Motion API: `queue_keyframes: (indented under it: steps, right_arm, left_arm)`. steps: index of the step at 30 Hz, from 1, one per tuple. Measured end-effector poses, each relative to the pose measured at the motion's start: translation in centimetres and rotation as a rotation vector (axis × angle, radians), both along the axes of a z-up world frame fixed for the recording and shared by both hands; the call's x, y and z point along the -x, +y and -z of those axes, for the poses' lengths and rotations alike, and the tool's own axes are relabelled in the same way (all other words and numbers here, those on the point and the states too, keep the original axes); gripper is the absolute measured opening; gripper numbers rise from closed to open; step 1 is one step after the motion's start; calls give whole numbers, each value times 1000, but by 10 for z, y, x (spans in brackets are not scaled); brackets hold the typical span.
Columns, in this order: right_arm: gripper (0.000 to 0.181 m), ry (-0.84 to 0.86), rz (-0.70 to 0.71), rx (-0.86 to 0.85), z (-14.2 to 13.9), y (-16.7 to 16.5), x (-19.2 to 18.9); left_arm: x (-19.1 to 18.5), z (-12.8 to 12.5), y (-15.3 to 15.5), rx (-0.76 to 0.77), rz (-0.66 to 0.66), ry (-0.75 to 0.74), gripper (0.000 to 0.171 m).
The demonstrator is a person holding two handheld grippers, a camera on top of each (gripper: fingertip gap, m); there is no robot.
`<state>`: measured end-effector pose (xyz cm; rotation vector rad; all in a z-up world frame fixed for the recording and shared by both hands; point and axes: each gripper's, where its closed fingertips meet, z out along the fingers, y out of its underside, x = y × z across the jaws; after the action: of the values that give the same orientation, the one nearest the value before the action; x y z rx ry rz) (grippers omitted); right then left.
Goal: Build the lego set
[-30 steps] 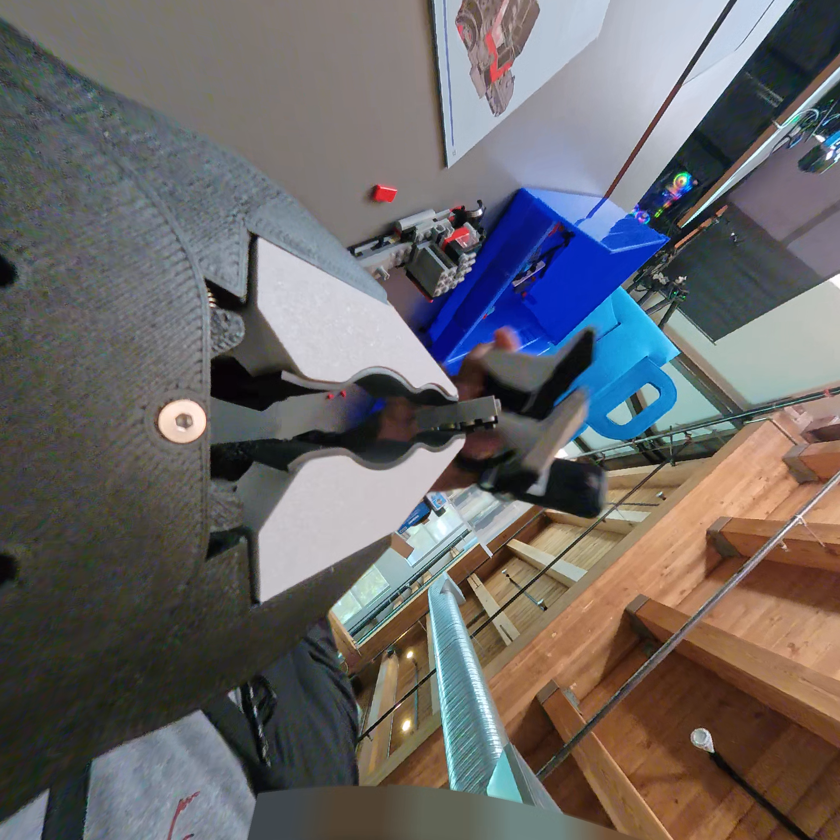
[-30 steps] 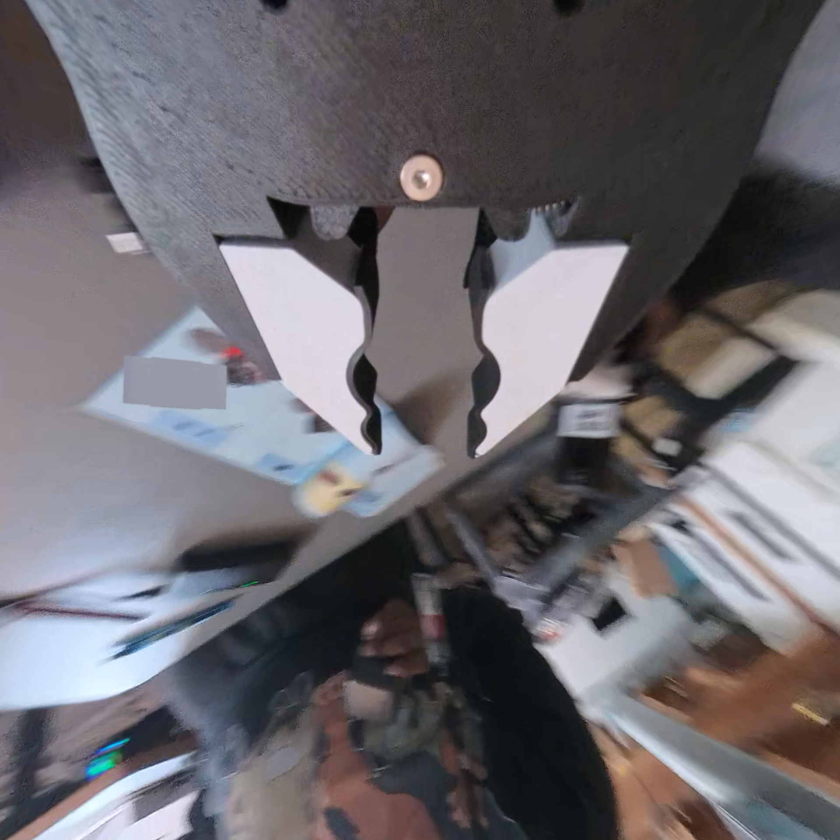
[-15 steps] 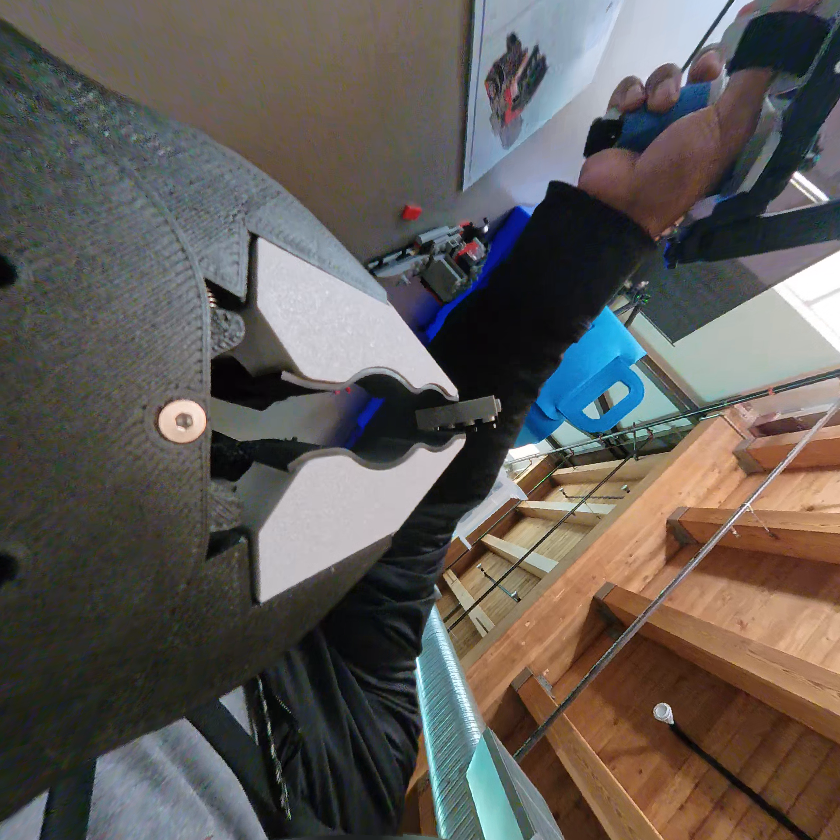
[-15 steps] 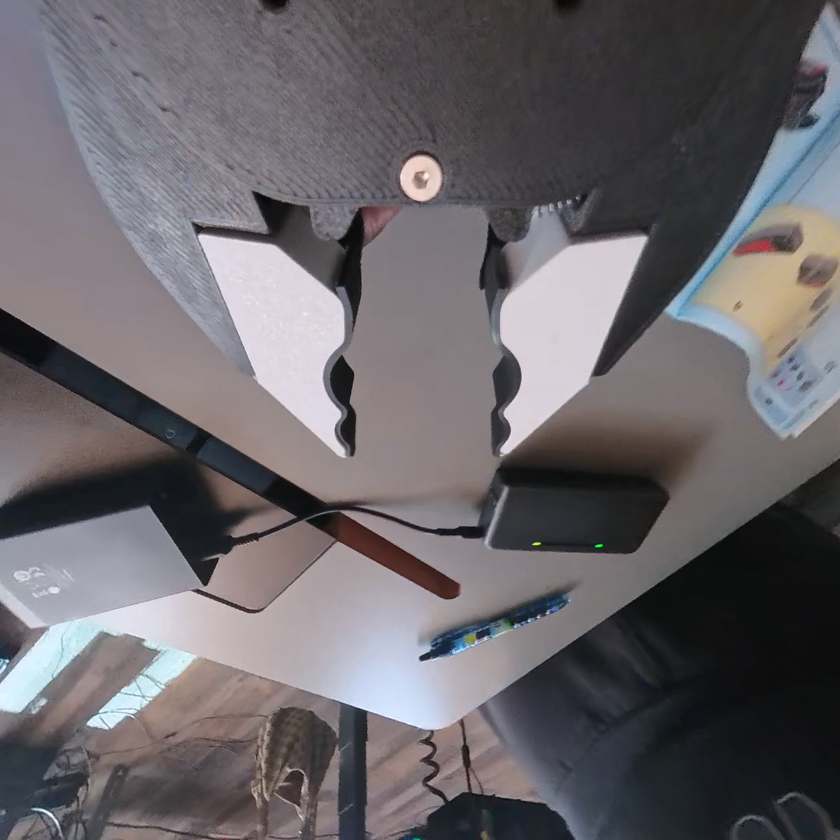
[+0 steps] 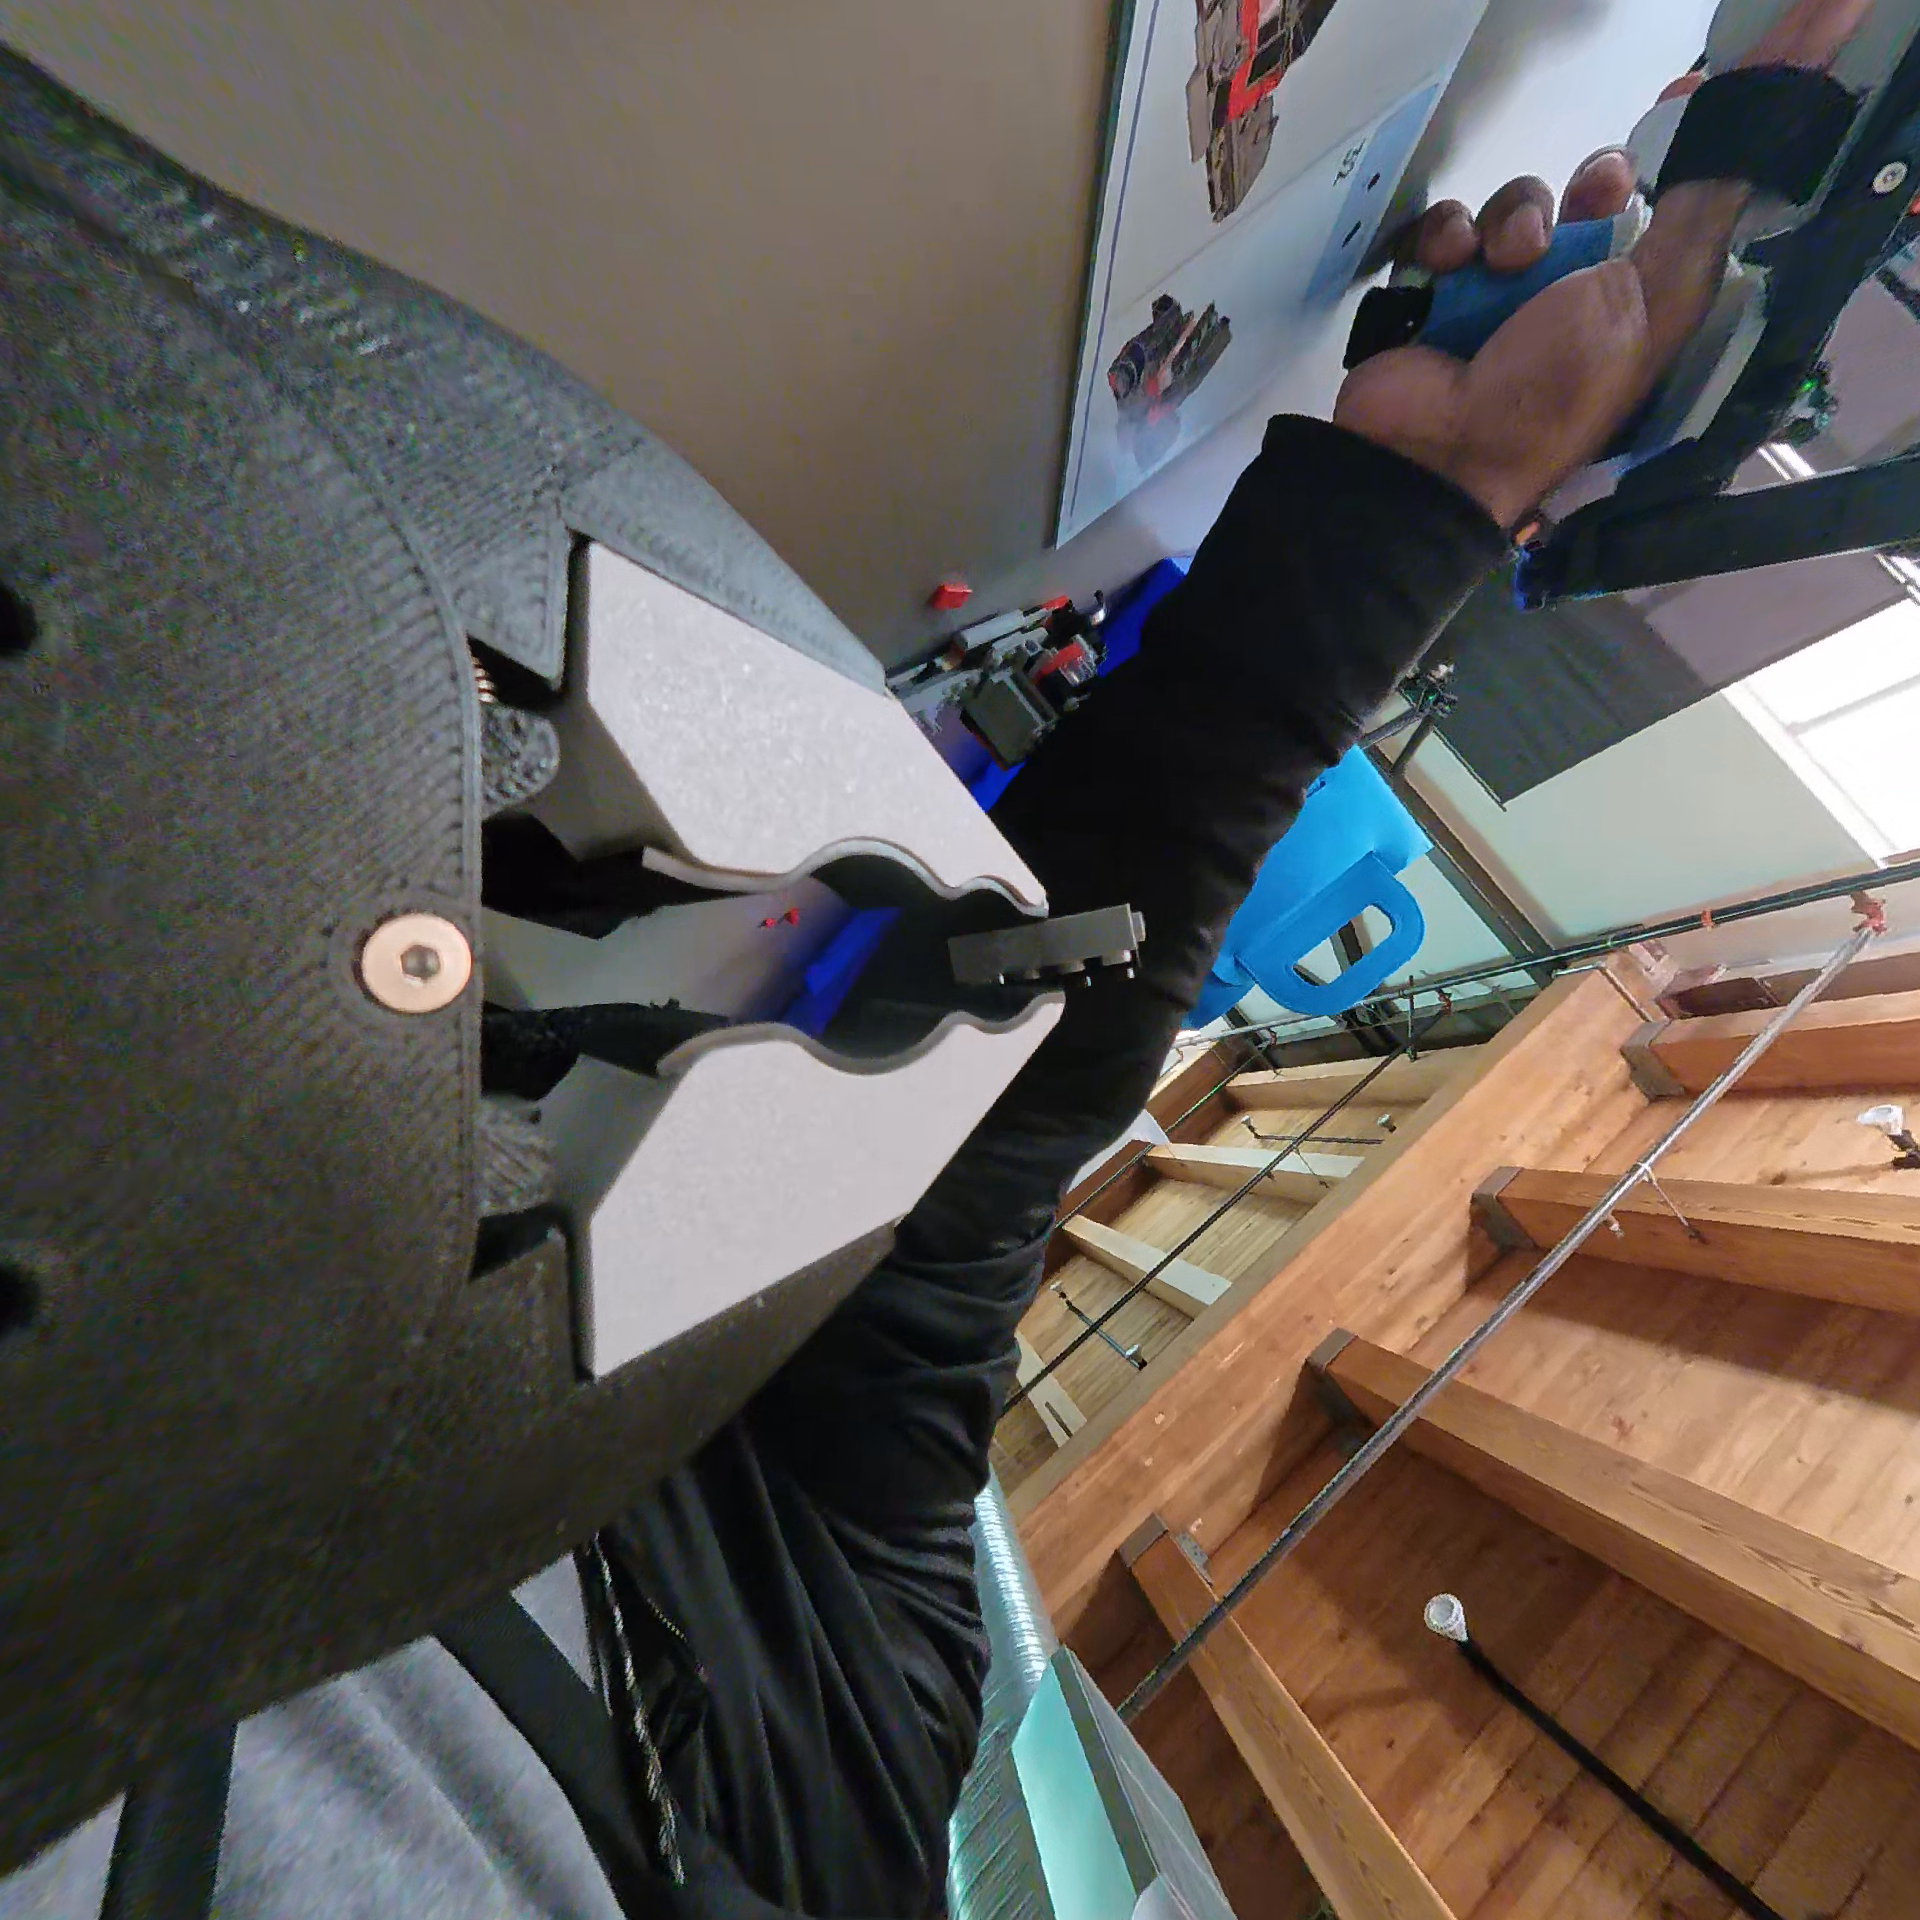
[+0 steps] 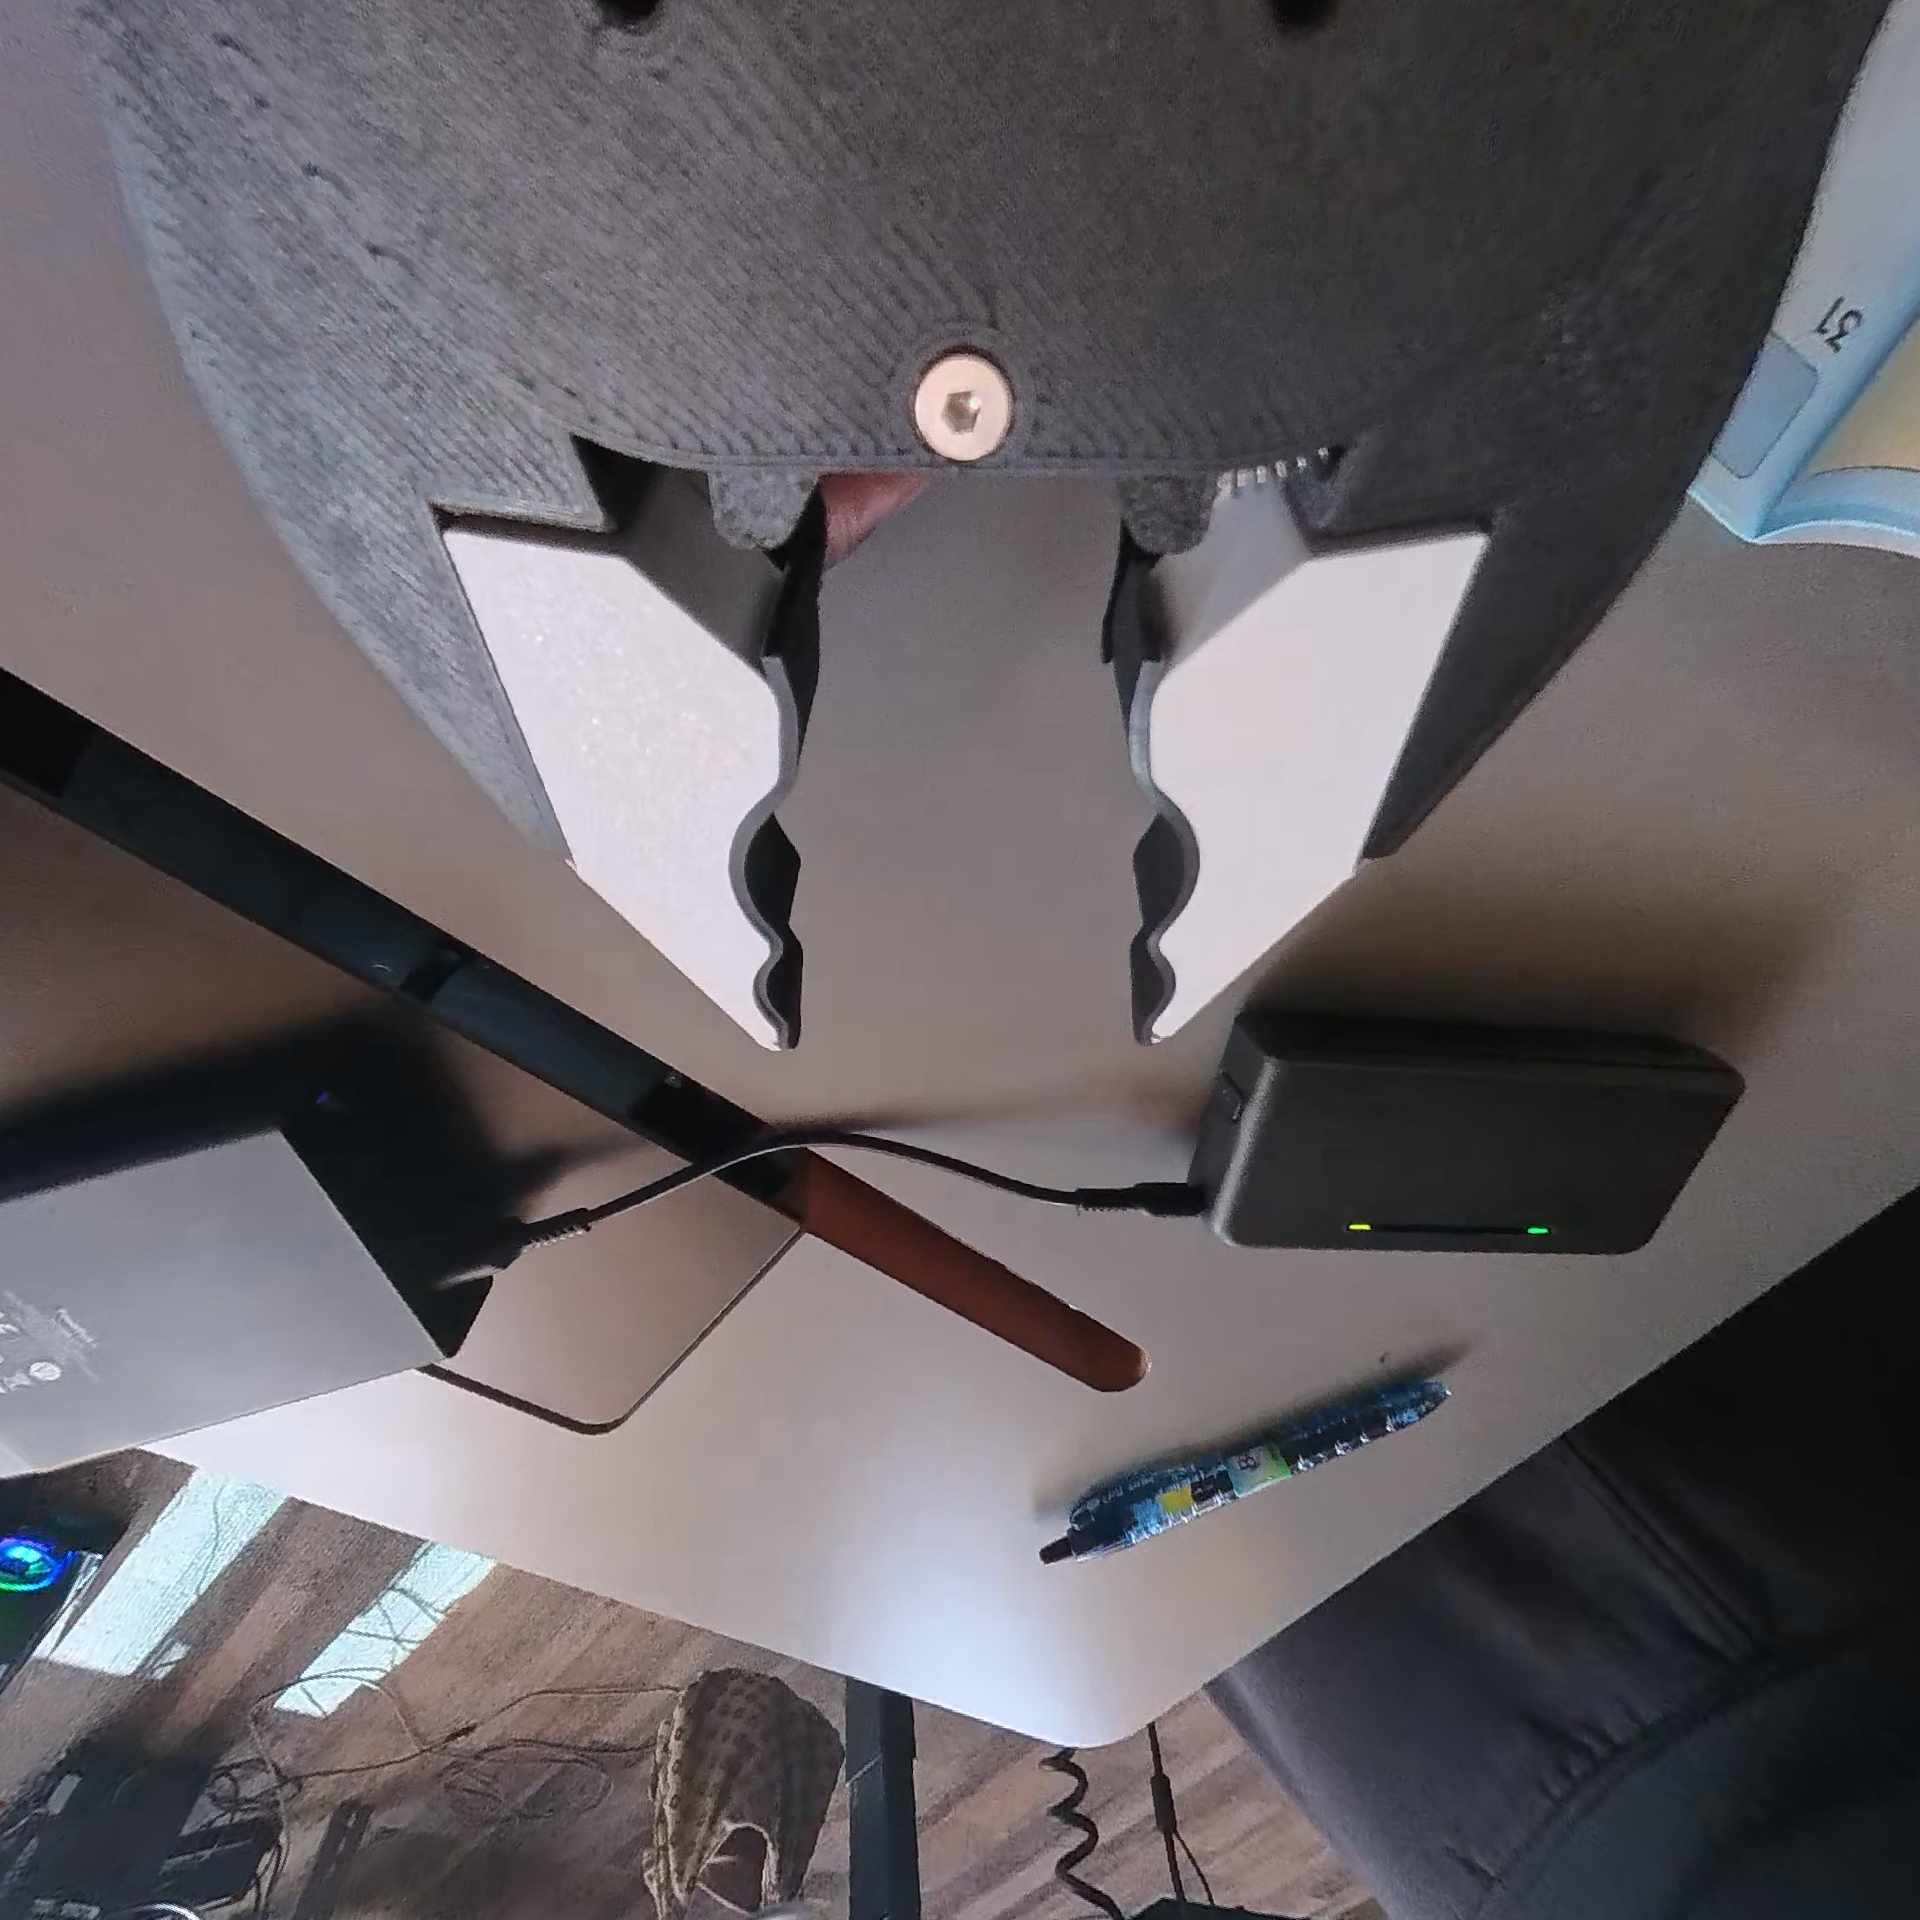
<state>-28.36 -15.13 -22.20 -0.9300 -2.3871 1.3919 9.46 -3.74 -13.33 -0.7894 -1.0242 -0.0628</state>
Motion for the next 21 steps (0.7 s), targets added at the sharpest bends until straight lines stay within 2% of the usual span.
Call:
queue_keyframes:
  steps: [16,19,21]
  right_arm:
    - [64,-21,0,-6,2,3,-4]
    - [64,-60,17,-38,-1,11,-15]
    - [63,-76,-8,-60,-12,17,-35]
  left_arm:
    - [-2,2,0,7,-9,-24,11]
    - [-3,2,-2,6,-17,-25,11]
    - [-2,3,-4,6,-23,-32,11]
